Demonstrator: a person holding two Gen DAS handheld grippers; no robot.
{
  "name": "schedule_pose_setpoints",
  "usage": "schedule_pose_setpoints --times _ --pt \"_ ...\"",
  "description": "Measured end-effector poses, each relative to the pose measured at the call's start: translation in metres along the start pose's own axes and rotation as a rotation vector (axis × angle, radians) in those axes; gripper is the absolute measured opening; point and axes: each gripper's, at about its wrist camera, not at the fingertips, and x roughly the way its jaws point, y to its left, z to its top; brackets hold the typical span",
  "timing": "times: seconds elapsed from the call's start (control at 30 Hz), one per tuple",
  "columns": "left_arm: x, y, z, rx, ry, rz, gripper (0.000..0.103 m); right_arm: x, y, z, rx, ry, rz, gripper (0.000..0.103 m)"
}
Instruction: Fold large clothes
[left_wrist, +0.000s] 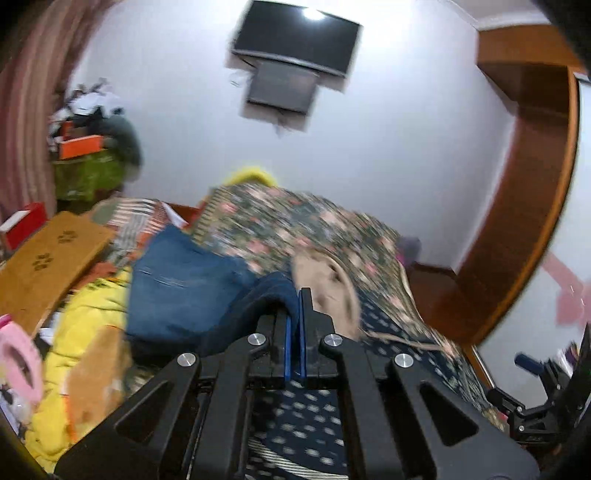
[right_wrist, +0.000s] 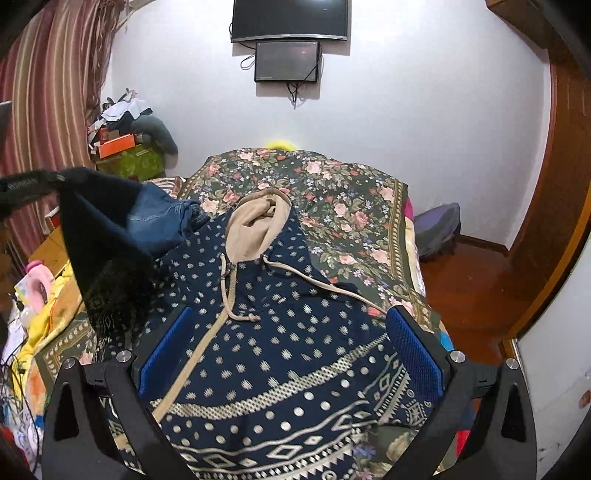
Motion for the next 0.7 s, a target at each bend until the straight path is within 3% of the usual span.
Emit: schedule_pose_setpoints --times 0.2,0.47,0.6,0.7 --pt "0.046 -0.065 -0.044 0.119 0.174 -0.074 0.001 -0.011 -0.009 -0.010 -0.025 0.002 -0.006 0.102" --pt "0.073 -0.105 -0.116 0.189 0.427 -0.159 0.002 -0.016 -0.017 -0.021 -0.014 0.024 -0.006 0.102" --pt "0.079 -0.118 -0.145 0.247 0.513 -0.136 0.003 -0.019 -0.017 -0.024 -0.012 0.031 -0.006 0.102" --pt "0.079 -0.121 -0.157 0.286 0.546 -0.103 0.009 -0.018 -0.017 -0.024 -0.004 0.036 -0.002 0.102"
